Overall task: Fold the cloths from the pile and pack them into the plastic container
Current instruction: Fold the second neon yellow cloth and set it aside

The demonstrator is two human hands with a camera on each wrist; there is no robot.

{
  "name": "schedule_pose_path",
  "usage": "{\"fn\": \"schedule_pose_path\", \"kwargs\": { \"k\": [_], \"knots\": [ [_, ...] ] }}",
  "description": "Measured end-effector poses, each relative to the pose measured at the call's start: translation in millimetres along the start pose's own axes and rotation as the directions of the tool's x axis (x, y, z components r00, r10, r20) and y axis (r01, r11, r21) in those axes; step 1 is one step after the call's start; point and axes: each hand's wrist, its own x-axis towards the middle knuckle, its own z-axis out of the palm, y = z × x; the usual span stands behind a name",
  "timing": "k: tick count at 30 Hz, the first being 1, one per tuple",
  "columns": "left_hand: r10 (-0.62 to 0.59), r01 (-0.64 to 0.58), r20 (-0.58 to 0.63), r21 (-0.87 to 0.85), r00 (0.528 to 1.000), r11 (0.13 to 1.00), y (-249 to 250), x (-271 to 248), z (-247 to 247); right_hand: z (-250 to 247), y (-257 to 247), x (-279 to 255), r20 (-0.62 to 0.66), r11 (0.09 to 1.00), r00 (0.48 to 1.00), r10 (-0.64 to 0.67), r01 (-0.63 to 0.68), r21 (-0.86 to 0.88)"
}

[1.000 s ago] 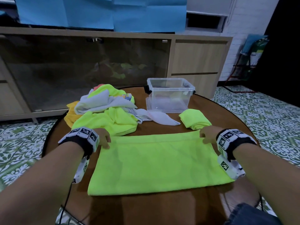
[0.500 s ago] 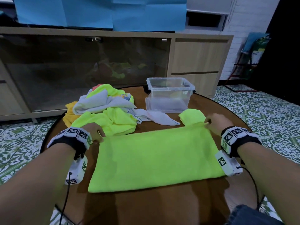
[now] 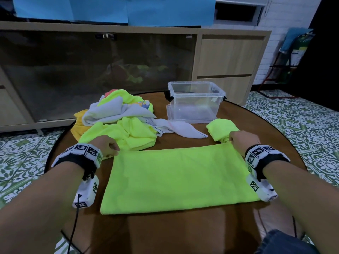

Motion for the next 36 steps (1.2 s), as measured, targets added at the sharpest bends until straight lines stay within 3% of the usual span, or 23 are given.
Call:
{"fn": "schedule_pose_path", "kwargs": {
  "k": [16, 25, 36],
  "knots": [
    [-0.042, 0.039, 0.045, 0.077, 0.998, 0.996, 4, 0, 5, 6, -13, 1, 0.009, 0.997, 0.999, 0.035, -0.034, -0.069],
    [0.019, -0.018, 0.023, -0.068, 1.000, 0.998, 6, -2, 7, 18, -3, 9, 0.058, 0.955, 0.994, -0.089, 0.069, 0.287],
    [0.012, -0.012, -0.004, -0.050, 1.000, 0.999, 4, 3, 8, 17, 2, 13, 0.105, 0.922, 0.993, 0.045, -0.082, 0.378]
  ]
}}
